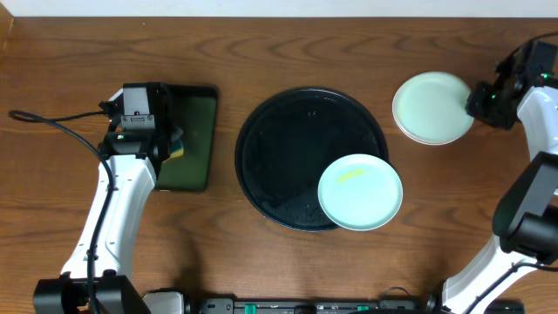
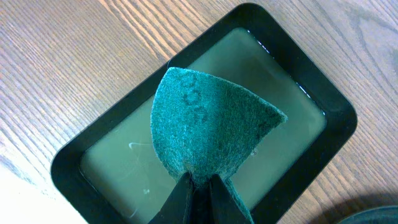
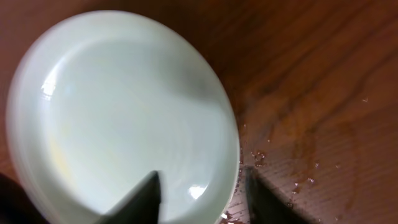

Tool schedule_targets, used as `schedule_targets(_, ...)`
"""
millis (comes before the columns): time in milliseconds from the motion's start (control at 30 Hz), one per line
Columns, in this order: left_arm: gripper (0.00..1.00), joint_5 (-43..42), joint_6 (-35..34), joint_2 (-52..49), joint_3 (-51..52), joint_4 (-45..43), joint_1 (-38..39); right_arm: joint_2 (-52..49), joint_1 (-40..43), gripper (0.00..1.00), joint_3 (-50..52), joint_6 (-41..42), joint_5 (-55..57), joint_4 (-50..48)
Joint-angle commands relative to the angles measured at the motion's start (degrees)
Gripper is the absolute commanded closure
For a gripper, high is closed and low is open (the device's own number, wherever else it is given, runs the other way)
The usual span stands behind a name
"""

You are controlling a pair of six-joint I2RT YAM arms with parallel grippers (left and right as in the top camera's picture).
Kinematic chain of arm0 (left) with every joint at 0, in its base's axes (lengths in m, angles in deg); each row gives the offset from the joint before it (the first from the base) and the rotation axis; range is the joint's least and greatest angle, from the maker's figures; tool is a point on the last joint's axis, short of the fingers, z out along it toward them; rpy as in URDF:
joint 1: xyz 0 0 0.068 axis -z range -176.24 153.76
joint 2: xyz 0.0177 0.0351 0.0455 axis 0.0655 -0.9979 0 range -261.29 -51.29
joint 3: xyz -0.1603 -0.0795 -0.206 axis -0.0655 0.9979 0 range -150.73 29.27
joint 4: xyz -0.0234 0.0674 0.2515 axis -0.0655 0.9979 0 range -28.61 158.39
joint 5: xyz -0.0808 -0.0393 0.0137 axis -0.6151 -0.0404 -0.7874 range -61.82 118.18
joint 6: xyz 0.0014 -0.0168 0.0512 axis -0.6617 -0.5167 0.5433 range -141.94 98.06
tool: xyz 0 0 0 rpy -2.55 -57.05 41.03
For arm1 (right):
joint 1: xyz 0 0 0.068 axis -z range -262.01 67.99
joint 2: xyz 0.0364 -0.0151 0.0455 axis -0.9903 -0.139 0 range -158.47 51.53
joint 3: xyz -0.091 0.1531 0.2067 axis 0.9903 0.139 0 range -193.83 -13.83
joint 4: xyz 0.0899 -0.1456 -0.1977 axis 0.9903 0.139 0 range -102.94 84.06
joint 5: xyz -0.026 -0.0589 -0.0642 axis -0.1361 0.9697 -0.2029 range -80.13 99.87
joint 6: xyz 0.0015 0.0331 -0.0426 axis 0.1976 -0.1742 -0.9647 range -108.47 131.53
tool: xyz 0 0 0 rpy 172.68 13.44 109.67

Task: Clean dirty plates on tray and stack at the side
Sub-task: 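Lift the green plate with the right gripper and stack it on the pink plate, then move the right gripper to the lower green plate and grip its rim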

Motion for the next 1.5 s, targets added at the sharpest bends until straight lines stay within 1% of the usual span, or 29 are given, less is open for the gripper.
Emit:
schedule_targets(0, 0.92, 0.2, 0.8, 0.3, 0.4, 0.0, -0.2, -0.8, -0.9, 0.42, 0.4, 0.5, -1.1, -0.5)
schedule_targets(67, 0.92, 0.2, 0.8, 0.3, 0.4, 0.0, -0.2, 0.2, -0.9, 0.34, 0.2, 0.5, -1.7, 0.3)
schedule_targets(233, 0.92, 0.2, 0.8, 0.3, 0.4, -0.1, -0.2, 7.4, -1.3, 0.32, 0.1, 0.5, -6.5, 3.9)
schedule_targets(367, 0.92, 0.2, 0.8, 0.3, 0.4, 0.0, -0.2, 15.7, -3.1, 0.29, 0.1, 0.5, -7.9, 10.6)
schedule_targets(400, 0.92, 0.3, 0.8, 0.3, 0.4, 0.0, -0.2, 17.5, -3.7, 0.15, 0.1, 0.5, -7.8, 12.6)
schedule_targets(433, 0.92, 0.3, 0.8, 0.3, 0.4, 0.0, -0.2, 19.1, -4.5, 0.07, 0.1, 0.5, -7.6, 14.7)
schedule_targets(467, 0.92, 0.2, 0.8, 0.3, 0.4, 0.0, -0.2, 20.9, -5.4, 0.06, 0.2, 0.5, -6.9, 17.1)
schedule_targets(533, 0.93, 0.2, 0.8, 0.3, 0.4, 0.0, -0.2, 23.2, -7.4, 0.01, 0.3, 0.9, -5.0, 20.9)
schedule_targets(567, 0.92, 0.3, 0.8, 0.3, 0.4, 0.0, -0.2, 24.3, -8.5, 0.01, 0.4, 2.6, -3.5, 23.1)
schedule_targets(667, 0.92, 0.2, 0.8, 0.3, 0.4, 0.0, -0.2, 27.9, -13.2, 0.01, 3.0, 12.1, 4.2, 26.4)
schedule_targets(733, 0.92, 0.2, 0.8, 0.3, 0.4, 0.0, -0.2, 31.3, -17.2, 0.01, 6.8, 21.3, 11.3, 26.7)
schedule_targets(800, 0.92, 0.2, 0.8, 0.3, 0.4, 0.1, -0.2, 34.7, -20.9, 0.01, 10.9, 28.6, 14.9, 26.6)
schedule_targets(900, 0.92, 0.2, 0.7, 0.3, 0.4, 0.1, -0.2, 39.0, -25.6, 0.01, 16.8, 37.6, 15.2, 26.4)
schedule_targets(967, 0.92, 0.2, 0.7, 0.3, 0.4, 0.1, -0.2, 40.9, -28.1, 0.01, 20.1, 43.2, 13.3, 26.4)
schedule_targets(1000, 0.92, 0.2, 0.7, 0.3, 0.4, 0.1, -0.2, 41.4, -29.2, 0.01, 21.5, 45.2, 11.6, 26.4)
schedule_targets(1033, 0.92, 0.2, 0.7, 0.3, 0.4, 0.1, -0.2, 41.4, -29.7, 0.01, 22.1, 45.5, 10.6, 26.4)
schedule_targets(1067, 0.92, 0.2, 0.5, 0.3, 0.4, 0.1, -0.2, 41.4, -30.2, 0.09, 22.7, 45.5, 9.8, 26.4)
schedule_targets(1100, 0.92, 0.2, 0.5, 0.3, 0.4, 0.1, -0.2, 41.3, -30.6, 0.22, 23.1, 45.5, 9.2, 26.5)
schedule_targets(1133, 0.92, 0.2, 0.3, 0.3, 0.4, 0.1, -0.2, 41.2, -30.9, 0.37, 23.6, 45.5, 9.2, 26.6)
schedule_targets(1167, 0.92, 0.2, 0.3, 0.3, 0.4, 0.1, -0.2, 41.2, -31.2, 0.55, 24.5, 46.1, 8.9, 26.8)
schedule_targets(1200, 0.92, 0.2, 0.3, 0.3, 0.4, 0.1, -0.2, 41.2, -31.5, 0.54, 25.4, 47.4, 8.2, 26.8)
schedule_targets(1233, 0.92, 0.2, 0.3, 0.3, 0.4, 0.1, -0.2, 41.2, -31.8, 0.43, 26.5, 48.7, 7.5, 26.7)
schedule_targets(1333, 0.92, 0.2, 0.3, 0.3, 0.4, 0.2, -0.2, 41.2, -33.4, 0.46, 31.0, 56.3, 6.8, 26.7)
schedule_targets(1400, 0.92, 0.0, 0.3, 0.3, 0.4, 0.2, -0.2, 41.2, -34.9, 0.45, 34.0, 61.7, 6.2, 26.4)
schedule_targets(1467, 0.92, 0.0, 0.3, 0.3, 0.4, 0.2, -0.2, 41.2, -36.9, 0.43, 36.2, 64.7, 6.3, 25.0)
